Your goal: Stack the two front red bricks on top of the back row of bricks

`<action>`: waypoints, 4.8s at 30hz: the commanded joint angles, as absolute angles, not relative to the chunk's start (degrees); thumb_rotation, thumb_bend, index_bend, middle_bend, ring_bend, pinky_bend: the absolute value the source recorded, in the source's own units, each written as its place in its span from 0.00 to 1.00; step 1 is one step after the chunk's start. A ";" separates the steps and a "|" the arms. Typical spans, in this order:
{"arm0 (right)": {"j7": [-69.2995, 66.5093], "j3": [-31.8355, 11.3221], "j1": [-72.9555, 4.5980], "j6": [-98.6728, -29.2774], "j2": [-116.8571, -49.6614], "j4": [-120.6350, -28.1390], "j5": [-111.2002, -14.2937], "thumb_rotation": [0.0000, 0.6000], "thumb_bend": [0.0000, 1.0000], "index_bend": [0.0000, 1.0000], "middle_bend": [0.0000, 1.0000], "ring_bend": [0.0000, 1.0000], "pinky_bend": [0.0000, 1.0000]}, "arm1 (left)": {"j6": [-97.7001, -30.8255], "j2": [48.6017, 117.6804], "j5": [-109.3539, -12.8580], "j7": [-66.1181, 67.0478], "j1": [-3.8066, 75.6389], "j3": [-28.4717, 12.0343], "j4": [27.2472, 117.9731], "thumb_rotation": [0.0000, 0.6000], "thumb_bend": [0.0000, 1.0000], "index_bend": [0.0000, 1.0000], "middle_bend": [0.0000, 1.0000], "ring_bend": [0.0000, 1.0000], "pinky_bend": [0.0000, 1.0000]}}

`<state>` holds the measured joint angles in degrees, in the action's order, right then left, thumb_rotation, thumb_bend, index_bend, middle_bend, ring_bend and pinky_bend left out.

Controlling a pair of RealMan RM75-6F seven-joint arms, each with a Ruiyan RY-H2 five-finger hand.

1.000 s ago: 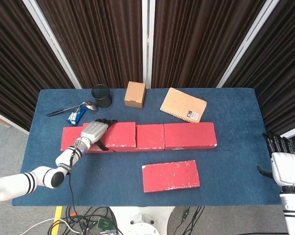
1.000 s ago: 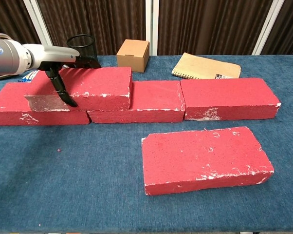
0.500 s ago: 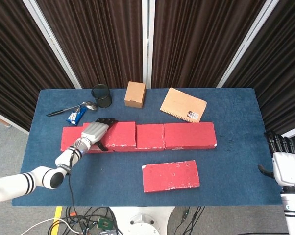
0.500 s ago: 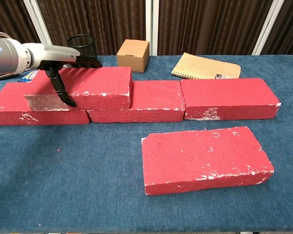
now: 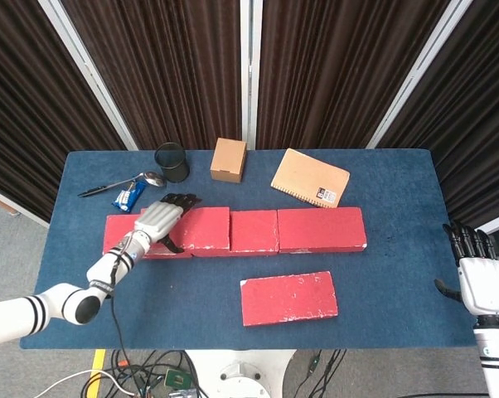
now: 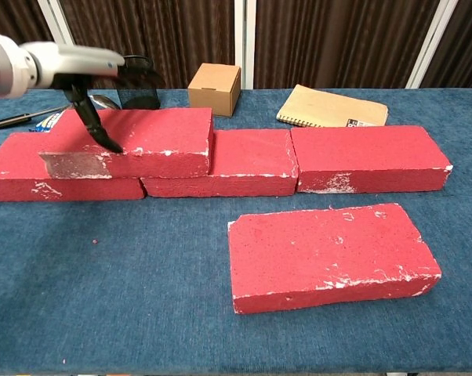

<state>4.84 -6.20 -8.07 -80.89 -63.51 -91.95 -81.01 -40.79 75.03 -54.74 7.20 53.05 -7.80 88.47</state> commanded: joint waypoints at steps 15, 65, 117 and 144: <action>8.42 -2.07 -14.29 -71.16 -62.03 -96.01 -89.46 1.00 0.00 0.00 0.00 0.00 0.00 | -67.76 63.07 -64.16 8.71 34.28 -2.97 100.69 1.00 0.00 0.01 0.00 0.00 0.00; 22.79 -2.91 -32.14 -47.81 -84.25 -99.11 -70.01 1.00 0.00 0.00 0.00 0.00 0.00 | -66.93 62.37 -72.96 -5.24 20.32 -1.89 94.21 1.00 0.00 0.00 0.00 0.00 0.00; 17.15 -0.52 -31.64 -58.79 -79.96 -102.14 -79.33 1.00 0.00 0.00 0.26 0.21 0.00 | -64.69 61.29 -74.21 -6.50 18.63 -3.48 94.17 1.00 0.00 0.01 0.00 0.00 0.00; 10.87 -13.73 -47.15 -41.12 -75.83 -84.48 -63.46 1.00 0.00 0.00 0.23 0.22 0.00 | -65.60 61.43 -76.03 -9.98 18.55 -4.68 92.78 1.00 0.00 0.01 0.00 0.00 0.00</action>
